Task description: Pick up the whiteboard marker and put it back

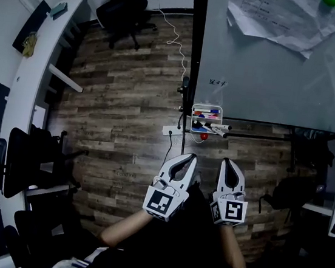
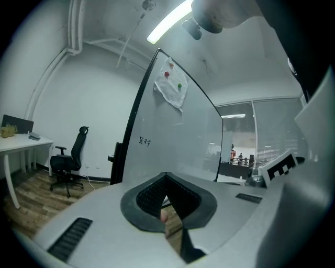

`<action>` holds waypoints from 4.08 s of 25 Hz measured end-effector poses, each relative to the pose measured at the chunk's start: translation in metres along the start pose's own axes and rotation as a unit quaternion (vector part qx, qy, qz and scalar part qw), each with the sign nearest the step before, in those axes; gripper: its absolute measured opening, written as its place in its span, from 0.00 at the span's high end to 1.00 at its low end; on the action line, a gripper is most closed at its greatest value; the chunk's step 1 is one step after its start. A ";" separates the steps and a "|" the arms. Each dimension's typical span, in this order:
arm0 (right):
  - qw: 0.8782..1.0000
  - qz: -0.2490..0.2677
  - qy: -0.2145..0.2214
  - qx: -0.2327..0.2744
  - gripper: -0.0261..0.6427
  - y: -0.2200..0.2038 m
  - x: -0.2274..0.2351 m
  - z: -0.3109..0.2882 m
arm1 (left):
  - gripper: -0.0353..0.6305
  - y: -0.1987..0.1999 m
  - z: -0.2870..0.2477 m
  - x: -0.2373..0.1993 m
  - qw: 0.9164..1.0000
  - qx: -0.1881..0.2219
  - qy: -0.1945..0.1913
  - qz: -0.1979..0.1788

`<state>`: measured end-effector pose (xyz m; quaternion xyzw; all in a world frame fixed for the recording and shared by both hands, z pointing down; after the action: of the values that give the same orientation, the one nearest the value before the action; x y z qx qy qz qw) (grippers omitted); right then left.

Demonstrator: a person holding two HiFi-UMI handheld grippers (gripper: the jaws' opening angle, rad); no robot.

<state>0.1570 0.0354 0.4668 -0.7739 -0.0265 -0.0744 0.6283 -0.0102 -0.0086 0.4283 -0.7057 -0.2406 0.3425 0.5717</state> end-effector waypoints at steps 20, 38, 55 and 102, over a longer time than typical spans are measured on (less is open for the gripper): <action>0.998 -0.018 0.014 -0.052 0.81 -0.028 0.031 -0.063 | 0.94 -0.015 -0.049 -0.020 0.999 -0.028 0.020 0.027; 0.995 -0.023 0.032 -0.090 0.79 -0.038 0.033 -0.101 | 0.94 -0.024 -0.064 -0.039 0.997 -0.042 0.049 0.039; 0.996 -0.006 0.028 -0.082 0.84 -0.041 0.034 -0.097 | 0.94 -0.025 -0.056 -0.048 0.997 -0.040 0.056 0.041; 1.000 0.019 -0.007 -0.011 0.84 -0.005 -0.026 -0.025 | 0.94 -0.004 0.033 -0.042 0.999 0.007 0.037 0.000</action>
<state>0.1290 0.0138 0.4725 -0.7819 -0.0152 -0.0573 0.6206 -0.0621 -0.0169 0.4374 -0.7141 -0.2171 0.3174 0.5849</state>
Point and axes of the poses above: the fingertips, and each gripper's own axes: z backward along the fingers, x to its right, y out of its top, the point moved 8 cm from there along z, backward along the fingers, and after that the axes turned 3 degrees about -y, right-handed, at the moved point
